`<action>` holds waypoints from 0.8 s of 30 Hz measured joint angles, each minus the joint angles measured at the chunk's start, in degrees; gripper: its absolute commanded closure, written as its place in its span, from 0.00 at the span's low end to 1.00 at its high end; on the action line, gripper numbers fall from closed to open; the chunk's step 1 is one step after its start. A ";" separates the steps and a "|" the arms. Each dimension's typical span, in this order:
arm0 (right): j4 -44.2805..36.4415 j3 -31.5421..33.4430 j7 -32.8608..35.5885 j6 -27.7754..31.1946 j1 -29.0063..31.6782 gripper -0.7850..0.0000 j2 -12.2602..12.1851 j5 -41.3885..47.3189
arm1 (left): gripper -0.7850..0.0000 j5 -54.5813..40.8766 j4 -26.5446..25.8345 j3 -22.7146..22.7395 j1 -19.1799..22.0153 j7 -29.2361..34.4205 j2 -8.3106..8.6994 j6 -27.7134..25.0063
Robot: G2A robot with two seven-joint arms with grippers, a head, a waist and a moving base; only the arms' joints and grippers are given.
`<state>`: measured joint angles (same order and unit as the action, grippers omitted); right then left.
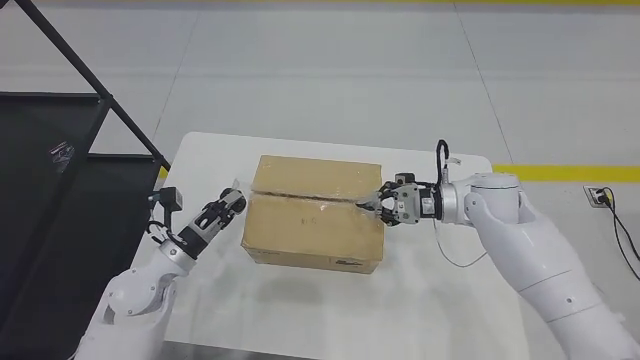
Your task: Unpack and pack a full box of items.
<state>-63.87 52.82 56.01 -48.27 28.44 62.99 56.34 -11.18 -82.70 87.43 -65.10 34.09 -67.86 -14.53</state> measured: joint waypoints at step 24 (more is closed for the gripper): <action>6.79 -5.74 -2.21 -2.08 -4.94 1.00 0.41 2.98 | 0.70 0.01 1.63 -0.67 0.07 -1.08 0.37 0.98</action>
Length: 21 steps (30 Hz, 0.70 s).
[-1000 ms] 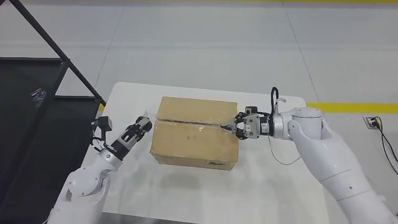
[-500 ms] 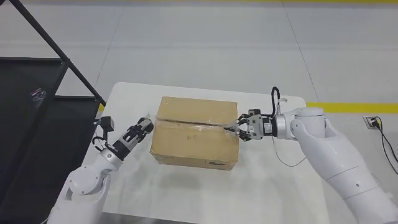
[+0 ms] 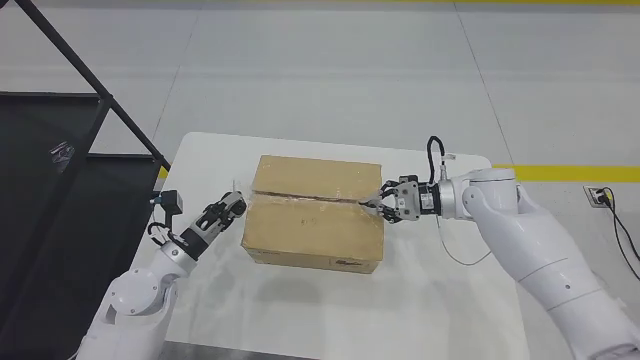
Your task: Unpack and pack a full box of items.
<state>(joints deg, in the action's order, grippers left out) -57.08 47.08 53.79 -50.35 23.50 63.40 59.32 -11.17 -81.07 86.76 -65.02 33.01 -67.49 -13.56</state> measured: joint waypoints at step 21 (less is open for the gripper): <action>3.54 -0.61 -1.00 -1.14 -0.97 1.00 0.38 1.01 | 0.79 -0.40 0.36 0.87 -0.69 -0.34 0.49 -0.44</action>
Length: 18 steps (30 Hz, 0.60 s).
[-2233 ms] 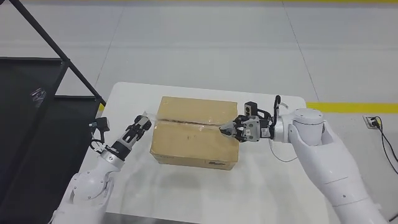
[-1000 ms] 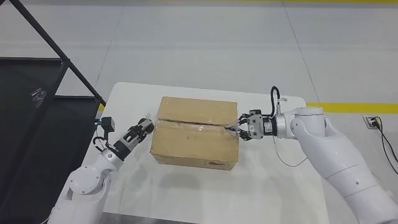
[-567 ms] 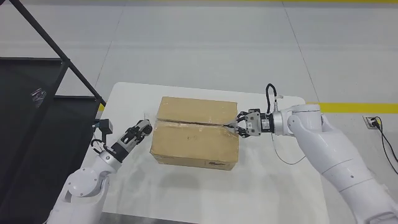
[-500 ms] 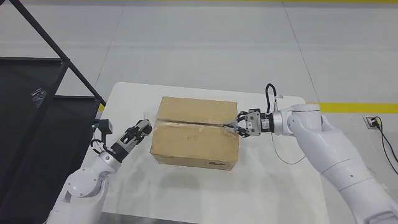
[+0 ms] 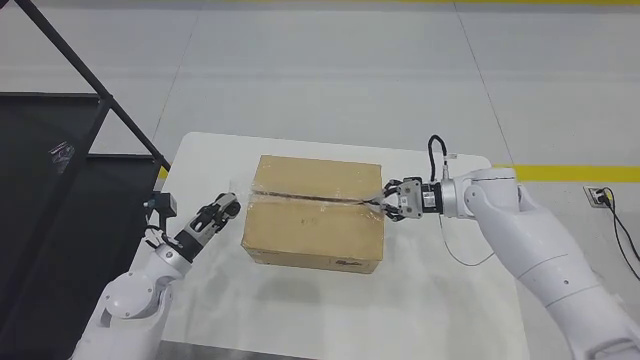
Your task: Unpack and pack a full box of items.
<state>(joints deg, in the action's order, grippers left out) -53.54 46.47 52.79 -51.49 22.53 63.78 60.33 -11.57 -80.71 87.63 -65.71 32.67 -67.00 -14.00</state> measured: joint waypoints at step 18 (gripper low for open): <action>-0.05 -0.81 -0.95 -0.95 -0.12 1.00 -0.75 1.48 | 0.82 0.08 -4.14 3.02 -3.04 -1.93 0.66 -1.59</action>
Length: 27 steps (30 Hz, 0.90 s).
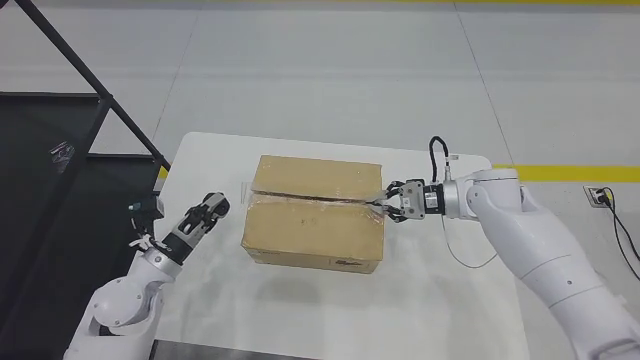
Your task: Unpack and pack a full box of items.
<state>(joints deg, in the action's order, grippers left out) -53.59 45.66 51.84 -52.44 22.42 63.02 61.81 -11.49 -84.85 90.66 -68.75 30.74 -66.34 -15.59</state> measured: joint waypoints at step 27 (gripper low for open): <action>-1.42 -0.40 -1.03 -1.02 -0.07 0.95 -0.12 0.43 | 1.00 4.57 1.27 -10.03 8.88 -1.08 -1.04 9.02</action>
<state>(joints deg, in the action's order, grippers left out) -55.01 45.26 50.82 -53.46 22.35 62.91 62.24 -6.92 -83.58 80.62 -59.86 29.66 -67.38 -6.57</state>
